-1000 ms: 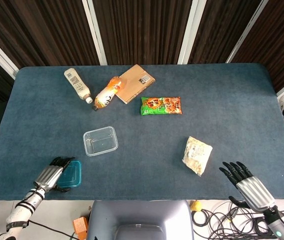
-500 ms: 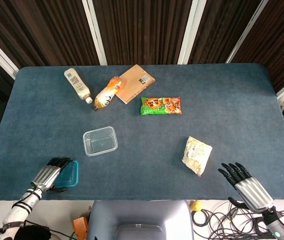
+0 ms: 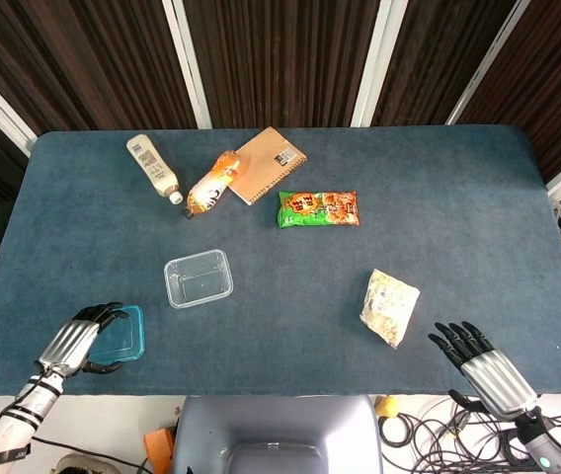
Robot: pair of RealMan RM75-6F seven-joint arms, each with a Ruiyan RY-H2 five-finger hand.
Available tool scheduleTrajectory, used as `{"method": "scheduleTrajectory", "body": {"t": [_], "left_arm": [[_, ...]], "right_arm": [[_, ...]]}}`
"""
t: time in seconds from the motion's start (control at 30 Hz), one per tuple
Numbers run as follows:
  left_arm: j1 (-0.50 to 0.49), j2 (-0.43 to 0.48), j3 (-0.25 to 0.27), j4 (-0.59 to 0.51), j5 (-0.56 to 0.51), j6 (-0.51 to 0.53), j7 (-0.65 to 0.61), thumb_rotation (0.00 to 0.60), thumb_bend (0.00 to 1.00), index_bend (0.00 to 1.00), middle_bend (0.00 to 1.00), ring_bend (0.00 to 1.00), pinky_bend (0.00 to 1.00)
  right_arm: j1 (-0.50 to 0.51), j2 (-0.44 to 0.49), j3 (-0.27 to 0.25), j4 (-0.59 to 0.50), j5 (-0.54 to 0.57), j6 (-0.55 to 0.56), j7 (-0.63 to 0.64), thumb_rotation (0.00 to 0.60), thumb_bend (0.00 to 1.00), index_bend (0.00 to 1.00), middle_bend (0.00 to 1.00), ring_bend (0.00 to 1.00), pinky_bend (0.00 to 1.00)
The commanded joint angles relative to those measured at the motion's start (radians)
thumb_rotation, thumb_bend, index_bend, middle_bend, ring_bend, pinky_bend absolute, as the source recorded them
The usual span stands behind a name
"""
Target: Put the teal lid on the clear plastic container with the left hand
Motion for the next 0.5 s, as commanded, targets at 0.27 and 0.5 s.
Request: {"method": "scheduleTrajectory", "body": {"t": [0.27,0.5], "left_arm": [[-0.064,0.054,-0.131,-0.187,-0.079,-0.010,-0.094,0.600,0.28,0.30,1.00,0.75,0.25],[-0.173,-0.095,-0.259,-0.264,-0.383,-0.046,0.212,0.600,0.28,0.30,1.00,0.75,0.26]], "right_arm": [[0.004,-0.012,0.001,0.008,0.004,-0.013,0.000,0.600,0.20,0.00,0.00,0.00,0.00],[0.012,-0.009,0.004,0.012,0.008,-0.021,0.017,0.600,0.20,0.00,0.00,0.00,0.00]]}}
